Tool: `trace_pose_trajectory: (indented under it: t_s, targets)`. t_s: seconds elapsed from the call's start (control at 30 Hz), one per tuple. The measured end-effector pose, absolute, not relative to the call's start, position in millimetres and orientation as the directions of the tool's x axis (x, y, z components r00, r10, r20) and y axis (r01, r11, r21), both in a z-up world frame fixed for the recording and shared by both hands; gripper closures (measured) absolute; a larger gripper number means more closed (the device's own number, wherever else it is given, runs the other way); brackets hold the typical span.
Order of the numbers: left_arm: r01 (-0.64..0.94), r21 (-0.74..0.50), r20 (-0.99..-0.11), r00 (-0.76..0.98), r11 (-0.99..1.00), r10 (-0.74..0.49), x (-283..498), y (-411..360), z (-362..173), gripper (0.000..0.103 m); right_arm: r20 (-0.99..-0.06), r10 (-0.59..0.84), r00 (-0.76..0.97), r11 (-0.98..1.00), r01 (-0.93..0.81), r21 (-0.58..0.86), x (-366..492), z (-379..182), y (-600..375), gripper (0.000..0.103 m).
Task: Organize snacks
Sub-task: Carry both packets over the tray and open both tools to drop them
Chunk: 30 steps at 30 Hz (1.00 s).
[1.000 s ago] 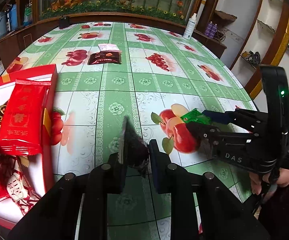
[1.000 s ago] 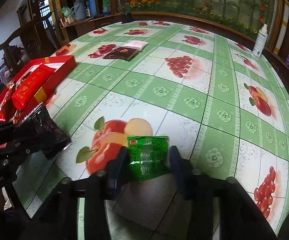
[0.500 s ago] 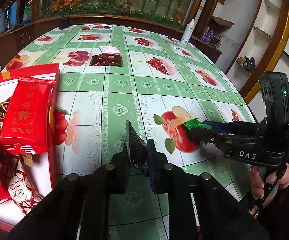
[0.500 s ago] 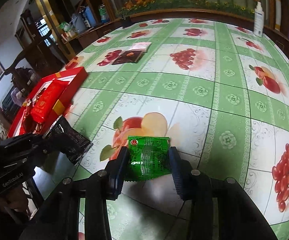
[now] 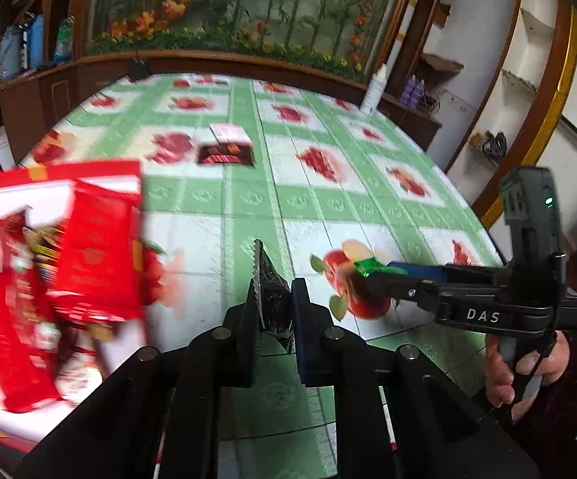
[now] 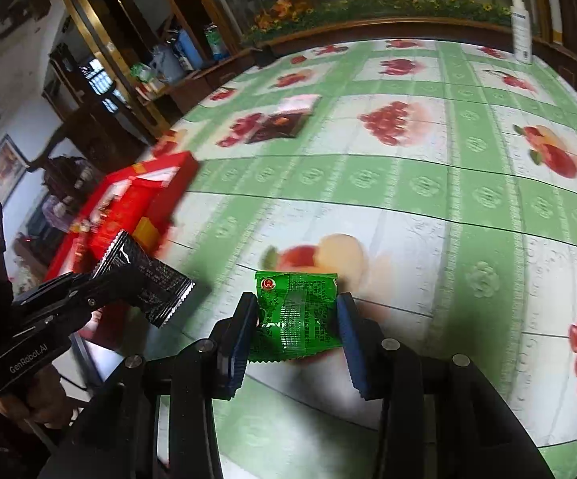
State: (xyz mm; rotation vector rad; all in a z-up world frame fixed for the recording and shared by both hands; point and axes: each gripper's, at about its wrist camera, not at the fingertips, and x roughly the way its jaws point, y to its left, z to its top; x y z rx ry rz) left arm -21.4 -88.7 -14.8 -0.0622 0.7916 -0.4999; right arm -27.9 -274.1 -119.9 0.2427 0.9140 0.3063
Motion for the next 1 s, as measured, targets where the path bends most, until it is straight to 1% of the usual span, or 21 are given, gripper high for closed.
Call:
trace_pose_trajectory:
  t_s: [0.17, 0.33, 0.53, 0.67, 0.8, 0.83, 0.87, 0.9, 0.93, 1.0]
  targets:
    - [0.346, -0.216, -0.605, 0.686, 0.913, -0.403, -27, -46, 14, 0.092, -0.69, 0.452, 0.565, 0.889, -0.23, 0.395, -18, -100, -248, 0.061]
    - [0.242, -0.185, -0.574, 0.76, 0.952, -0.305, -26, 8, 29, 0.092, -0.645, 0.538, 0.543, 0.843, -0.327, 0.428, 2, -77, -200, 0.061]
    - [0.157, -0.162, -0.582, 0.782, 0.974, -0.223, -25, 52, 25, 0.092, -0.598, 0.632, 0.493, 0.774, -0.433, 0.461, 29, -58, -123, 0.061]
    - [0.136, -0.161, -0.594, 0.777, 0.978, -0.206, -22, 67, 17, 0.091, -0.568, 0.676, 0.47, 0.736, -0.479, 0.479, 44, -51, -79, 0.061]
    - [0.104, -0.14, -0.599, 0.783, 0.985, -0.168, -19, 75, 12, 0.091, -0.512, 0.713, 0.479, 0.701, -0.473, 0.533, 60, -49, -61, 0.058]
    - [0.102, -0.138, -0.601, 0.782, 0.985, -0.165, -19, 78, 11, 0.091, -0.492, 0.742, 0.455, 0.67, -0.472, 0.573, 67, -51, -58, 0.054]
    - [0.095, -0.141, -0.6, 0.783, 0.985, -0.162, -19, 80, 10, 0.089, -0.484, 0.762, 0.43, 0.646, -0.464, 0.606, 73, -54, -59, 0.05]
    - [0.088, -0.143, -0.599, 0.785, 0.986, -0.157, -20, 82, 10, 0.079, -0.472, 0.779, 0.412, 0.625, -0.453, 0.636, 78, -57, -60, 0.042]
    - [0.08, -0.15, -0.596, 0.788, 0.985, -0.155, -21, 85, 10, 0.067, -0.458, 0.784, 0.419, 0.617, -0.434, 0.657, 82, -61, -64, 0.04]
    - [0.071, -0.17, -0.583, 0.797, 0.983, -0.159, -24, 89, 10, 0.061, -0.458, 0.764, 0.454, 0.638, -0.425, 0.642, 83, -63, -72, 0.04]
